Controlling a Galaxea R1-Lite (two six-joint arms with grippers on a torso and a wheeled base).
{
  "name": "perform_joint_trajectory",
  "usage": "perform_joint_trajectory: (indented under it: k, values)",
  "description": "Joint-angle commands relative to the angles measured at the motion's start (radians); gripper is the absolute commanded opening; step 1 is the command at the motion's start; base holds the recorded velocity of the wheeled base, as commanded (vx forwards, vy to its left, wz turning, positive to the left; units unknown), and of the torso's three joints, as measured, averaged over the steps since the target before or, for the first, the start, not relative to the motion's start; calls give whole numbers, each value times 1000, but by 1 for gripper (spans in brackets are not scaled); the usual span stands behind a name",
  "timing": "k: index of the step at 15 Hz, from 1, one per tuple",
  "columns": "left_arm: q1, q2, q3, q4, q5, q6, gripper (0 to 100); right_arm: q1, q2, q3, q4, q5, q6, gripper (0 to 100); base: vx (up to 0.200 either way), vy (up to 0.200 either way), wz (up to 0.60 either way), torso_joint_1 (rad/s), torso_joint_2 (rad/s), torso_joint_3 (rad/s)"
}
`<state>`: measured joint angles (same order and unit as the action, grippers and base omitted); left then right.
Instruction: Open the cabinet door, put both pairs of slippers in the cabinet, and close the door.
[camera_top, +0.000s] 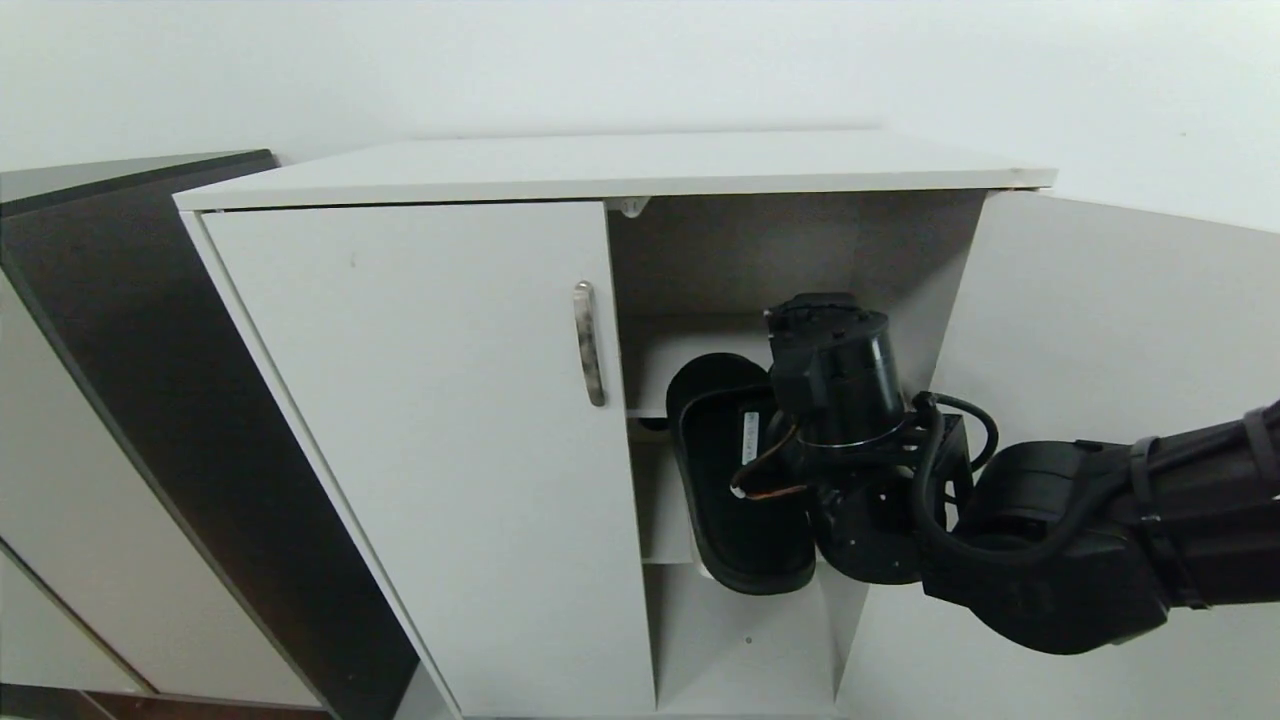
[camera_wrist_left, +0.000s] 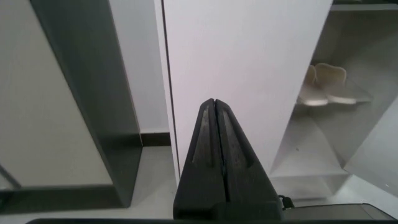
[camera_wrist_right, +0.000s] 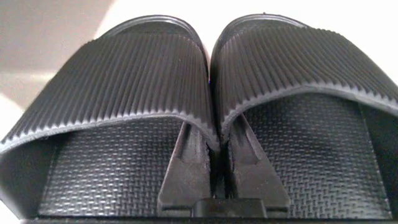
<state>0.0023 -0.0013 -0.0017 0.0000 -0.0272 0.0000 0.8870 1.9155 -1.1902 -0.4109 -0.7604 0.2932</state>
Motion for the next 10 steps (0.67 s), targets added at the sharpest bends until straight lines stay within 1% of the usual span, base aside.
perform_joint_trajectory:
  k: [1, 5, 8, 10]
  values:
    - [1, 1, 0, 2, 1, 0, 0, 1, 0, 6, -11, 1, 0, 0, 0, 0, 0, 0, 0, 0]
    - [1, 1, 0, 0, 1, 0, 0, -22, 16, -2, -34, 10, -42, 0, 0, 0, 0, 0, 0, 0]
    - [1, 1, 0, 0, 1, -2, 0, -83, 103, -124, -32, 47, -69, 0, 0, 0, 0, 0, 0, 0]
    - [1, 1, 0, 2, 1, -2, 0, -143, 183, -256, -29, 67, -120, 0, 0, 0, 0, 0, 0, 0]
